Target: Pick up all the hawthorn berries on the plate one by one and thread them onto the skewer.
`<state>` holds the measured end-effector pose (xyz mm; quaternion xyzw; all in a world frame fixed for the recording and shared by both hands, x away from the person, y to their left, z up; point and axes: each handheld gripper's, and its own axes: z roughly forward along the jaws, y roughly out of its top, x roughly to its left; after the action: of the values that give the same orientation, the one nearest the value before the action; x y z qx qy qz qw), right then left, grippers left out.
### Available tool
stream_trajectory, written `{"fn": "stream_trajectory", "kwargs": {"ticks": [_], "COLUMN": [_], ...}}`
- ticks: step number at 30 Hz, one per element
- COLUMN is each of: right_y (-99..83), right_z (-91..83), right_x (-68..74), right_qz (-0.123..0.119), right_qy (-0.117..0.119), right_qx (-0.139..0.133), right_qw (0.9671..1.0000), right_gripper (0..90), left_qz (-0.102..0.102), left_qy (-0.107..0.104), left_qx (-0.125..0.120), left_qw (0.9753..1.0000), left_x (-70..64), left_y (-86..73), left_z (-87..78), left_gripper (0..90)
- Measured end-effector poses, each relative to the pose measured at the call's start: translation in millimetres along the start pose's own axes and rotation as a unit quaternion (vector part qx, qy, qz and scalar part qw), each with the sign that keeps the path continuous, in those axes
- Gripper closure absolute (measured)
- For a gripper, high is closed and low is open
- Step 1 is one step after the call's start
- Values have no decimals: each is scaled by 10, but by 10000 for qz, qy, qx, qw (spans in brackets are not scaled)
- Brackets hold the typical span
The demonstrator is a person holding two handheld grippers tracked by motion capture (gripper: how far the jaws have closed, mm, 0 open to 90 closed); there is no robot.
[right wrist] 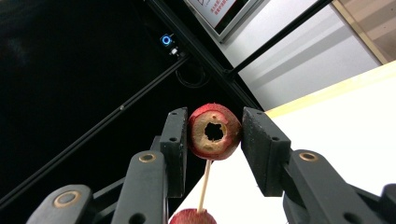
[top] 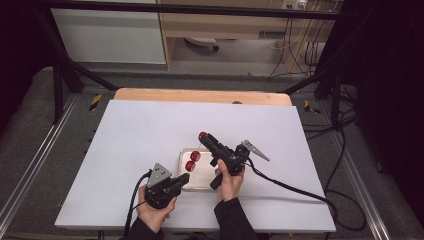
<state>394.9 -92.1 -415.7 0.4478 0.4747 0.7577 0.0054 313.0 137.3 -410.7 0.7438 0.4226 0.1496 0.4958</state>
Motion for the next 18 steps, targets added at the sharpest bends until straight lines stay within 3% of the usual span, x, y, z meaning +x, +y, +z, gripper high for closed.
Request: {"fn": "stream_trajectory", "kwargs": {"ticks": [18], "right_y": [-58], "right_z": [-26], "right_x": [23], "right_qz": [-17], "right_qy": [19], "right_qx": [252], "right_qw": [9997], "right_gripper": [625], "left_qz": [-44], "left_qy": [3], "left_qx": [-81], "left_qw": [10000], "left_x": [26], "left_y": [98], "left_z": [78], "left_gripper": [887]}}
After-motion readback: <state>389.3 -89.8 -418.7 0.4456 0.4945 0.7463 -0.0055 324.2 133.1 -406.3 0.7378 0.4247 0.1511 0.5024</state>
